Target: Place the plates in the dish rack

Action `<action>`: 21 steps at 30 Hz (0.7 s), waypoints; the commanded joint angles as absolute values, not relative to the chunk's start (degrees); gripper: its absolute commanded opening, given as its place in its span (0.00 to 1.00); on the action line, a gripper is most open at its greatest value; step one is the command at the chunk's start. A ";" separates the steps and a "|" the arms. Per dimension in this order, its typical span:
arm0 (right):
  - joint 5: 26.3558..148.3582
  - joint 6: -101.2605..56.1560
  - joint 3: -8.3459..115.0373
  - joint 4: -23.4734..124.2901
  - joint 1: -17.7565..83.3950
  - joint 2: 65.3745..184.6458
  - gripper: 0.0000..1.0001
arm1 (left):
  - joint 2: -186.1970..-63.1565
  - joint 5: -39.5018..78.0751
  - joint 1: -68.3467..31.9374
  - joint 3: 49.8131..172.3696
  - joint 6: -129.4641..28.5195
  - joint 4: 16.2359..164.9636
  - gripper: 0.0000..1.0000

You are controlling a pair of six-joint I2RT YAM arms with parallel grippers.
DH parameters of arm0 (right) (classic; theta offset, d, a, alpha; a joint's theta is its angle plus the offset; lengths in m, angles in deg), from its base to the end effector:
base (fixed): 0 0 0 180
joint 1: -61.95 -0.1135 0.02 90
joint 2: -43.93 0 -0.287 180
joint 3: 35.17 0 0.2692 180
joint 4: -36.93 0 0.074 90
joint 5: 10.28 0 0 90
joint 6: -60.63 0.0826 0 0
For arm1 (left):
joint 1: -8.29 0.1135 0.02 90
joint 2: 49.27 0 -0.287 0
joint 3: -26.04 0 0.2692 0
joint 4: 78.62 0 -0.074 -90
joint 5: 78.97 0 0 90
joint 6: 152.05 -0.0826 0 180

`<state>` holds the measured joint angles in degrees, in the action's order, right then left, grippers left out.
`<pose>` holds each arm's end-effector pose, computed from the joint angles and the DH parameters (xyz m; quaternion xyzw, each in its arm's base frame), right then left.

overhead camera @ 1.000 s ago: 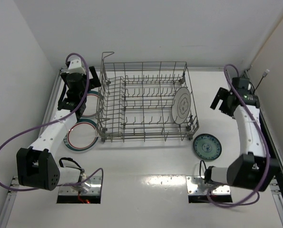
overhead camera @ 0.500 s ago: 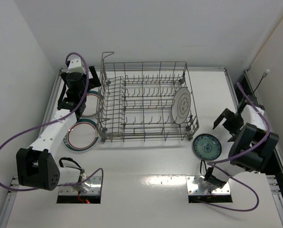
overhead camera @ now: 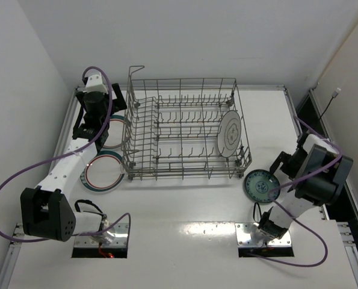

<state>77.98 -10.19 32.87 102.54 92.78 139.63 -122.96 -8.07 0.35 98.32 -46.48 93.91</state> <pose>0.2374 -0.1446 0.1178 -0.4221 -0.9060 0.0122 0.0299 0.3590 -0.0228 0.3589 -0.1575 0.7404 -0.0072 0.6535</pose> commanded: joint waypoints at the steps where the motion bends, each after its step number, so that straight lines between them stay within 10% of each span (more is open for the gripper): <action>1: 79.45 -12.75 32.73 102.55 92.88 142.97 0.83 | -121.08 -8.66 0.03 100.53 -45.97 94.83 1.00; 6: 81.73 -13.80 33.87 102.03 91.74 147.37 0.64 | -120.55 -9.80 0.03 101.15 -46.50 94.82 1.00; 8: 81.74 -13.81 34.48 102.02 91.74 148.17 0.28 | -120.55 -9.80 0.03 101.15 -46.50 94.82 1.00; 13: 79.98 -13.81 35.80 102.02 92.26 148.69 0.02 | -120.55 -10.33 0.03 101.15 -46.50 94.82 1.00; 21: 76.20 -10.65 45.72 102.55 92.80 144.92 0.00 | -120.02 -10.33 0.03 101.15 -47.02 94.82 1.00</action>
<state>78.37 -14.30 39.91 105.91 92.60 148.37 -122.22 -9.82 0.35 98.65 -46.54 93.69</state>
